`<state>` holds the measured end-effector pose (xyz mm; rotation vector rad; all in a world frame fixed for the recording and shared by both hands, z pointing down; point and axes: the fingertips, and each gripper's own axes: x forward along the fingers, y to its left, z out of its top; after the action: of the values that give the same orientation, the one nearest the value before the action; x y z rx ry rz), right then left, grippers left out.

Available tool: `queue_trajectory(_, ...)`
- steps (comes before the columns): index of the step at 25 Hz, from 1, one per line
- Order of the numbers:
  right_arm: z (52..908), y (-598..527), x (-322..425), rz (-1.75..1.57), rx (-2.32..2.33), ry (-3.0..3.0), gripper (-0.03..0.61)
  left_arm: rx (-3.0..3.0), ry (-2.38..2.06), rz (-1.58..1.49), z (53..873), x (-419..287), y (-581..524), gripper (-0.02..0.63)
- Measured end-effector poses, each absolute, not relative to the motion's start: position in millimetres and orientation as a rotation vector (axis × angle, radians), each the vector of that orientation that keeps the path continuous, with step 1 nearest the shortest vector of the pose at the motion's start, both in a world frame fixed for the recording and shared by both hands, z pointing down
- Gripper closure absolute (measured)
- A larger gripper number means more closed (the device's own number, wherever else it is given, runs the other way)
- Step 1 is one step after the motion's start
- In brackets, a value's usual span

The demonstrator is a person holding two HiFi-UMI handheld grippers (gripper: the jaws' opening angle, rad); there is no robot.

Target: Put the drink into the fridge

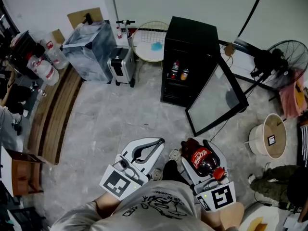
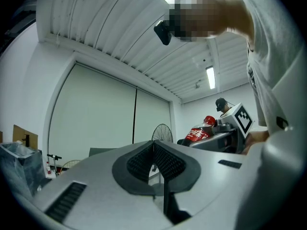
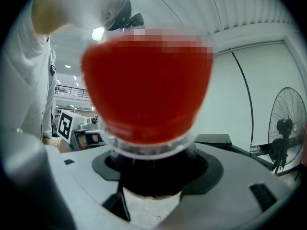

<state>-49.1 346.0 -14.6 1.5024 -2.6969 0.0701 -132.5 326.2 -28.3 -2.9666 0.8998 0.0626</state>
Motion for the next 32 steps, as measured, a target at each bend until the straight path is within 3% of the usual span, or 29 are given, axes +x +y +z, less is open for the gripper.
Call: queue_trajectory(32, -18.0, 179.3, 81.6, 0.101, 1.427, -2.753, 0.264, -2.938, 0.949, 0.016, -38.3, 1.6, 162.0, 0.592)
